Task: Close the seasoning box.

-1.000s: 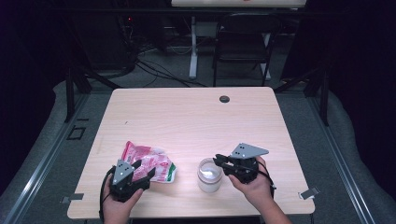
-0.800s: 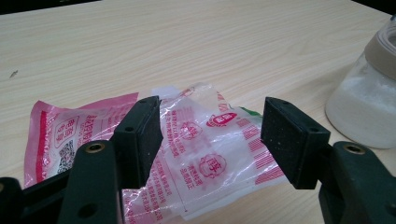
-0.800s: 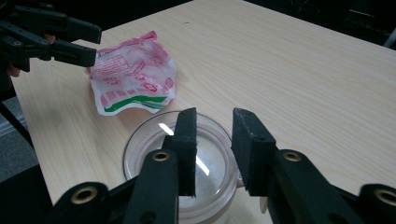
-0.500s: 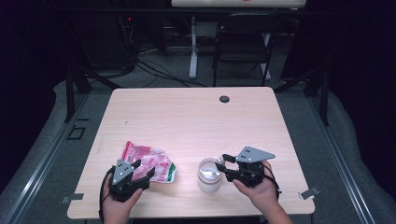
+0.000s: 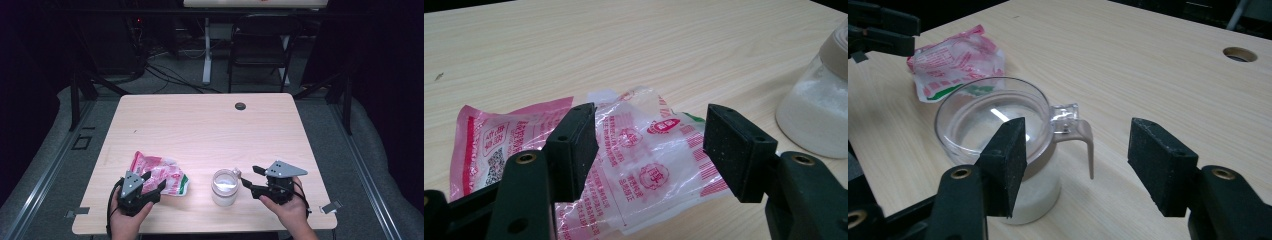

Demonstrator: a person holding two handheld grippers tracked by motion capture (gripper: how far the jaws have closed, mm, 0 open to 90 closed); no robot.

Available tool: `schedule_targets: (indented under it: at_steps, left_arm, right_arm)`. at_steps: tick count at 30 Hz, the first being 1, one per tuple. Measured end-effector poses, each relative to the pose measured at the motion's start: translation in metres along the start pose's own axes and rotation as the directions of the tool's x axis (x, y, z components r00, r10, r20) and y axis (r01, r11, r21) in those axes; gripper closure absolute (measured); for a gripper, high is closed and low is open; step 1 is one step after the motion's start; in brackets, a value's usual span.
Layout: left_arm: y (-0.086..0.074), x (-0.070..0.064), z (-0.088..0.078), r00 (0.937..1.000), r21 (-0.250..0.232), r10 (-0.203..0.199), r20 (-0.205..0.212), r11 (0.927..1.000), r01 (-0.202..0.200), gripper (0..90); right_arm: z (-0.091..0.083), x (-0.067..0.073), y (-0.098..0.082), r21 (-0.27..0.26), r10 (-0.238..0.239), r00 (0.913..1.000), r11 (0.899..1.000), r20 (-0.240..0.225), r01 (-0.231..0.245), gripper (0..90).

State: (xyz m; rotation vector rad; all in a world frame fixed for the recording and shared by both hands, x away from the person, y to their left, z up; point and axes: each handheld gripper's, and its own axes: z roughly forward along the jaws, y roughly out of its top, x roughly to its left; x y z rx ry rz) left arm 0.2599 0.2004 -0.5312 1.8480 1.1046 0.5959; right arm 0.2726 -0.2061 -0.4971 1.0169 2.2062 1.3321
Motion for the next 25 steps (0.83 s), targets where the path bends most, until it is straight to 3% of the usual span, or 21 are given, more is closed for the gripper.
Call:
schedule_targets:
  at_steps: [8,19,25]
  left_arm:
    - [0.000,0.000,0.000,1.0000,0.000,0.007,0.000,1.0000,-0.007,38.2]
    - [-0.001,0.000,0.001,1.0000,0.003,0.006,-0.006,1.0000,-0.006,38.2]
    - [-0.001,0.002,0.001,1.0000,0.006,0.005,-0.008,1.0000,-0.005,38.2]
  right_arm:
    - [-0.004,-0.010,-0.013,-0.018,0.045,0.9980,0.999,0.043,-0.044,40.0]
    - [-0.004,-0.021,-0.030,0.023,0.057,0.9945,0.998,0.088,-0.059,40.0]
    - [-0.001,-0.023,-0.035,0.032,0.062,0.9940,0.997,0.090,-0.065,39.8]
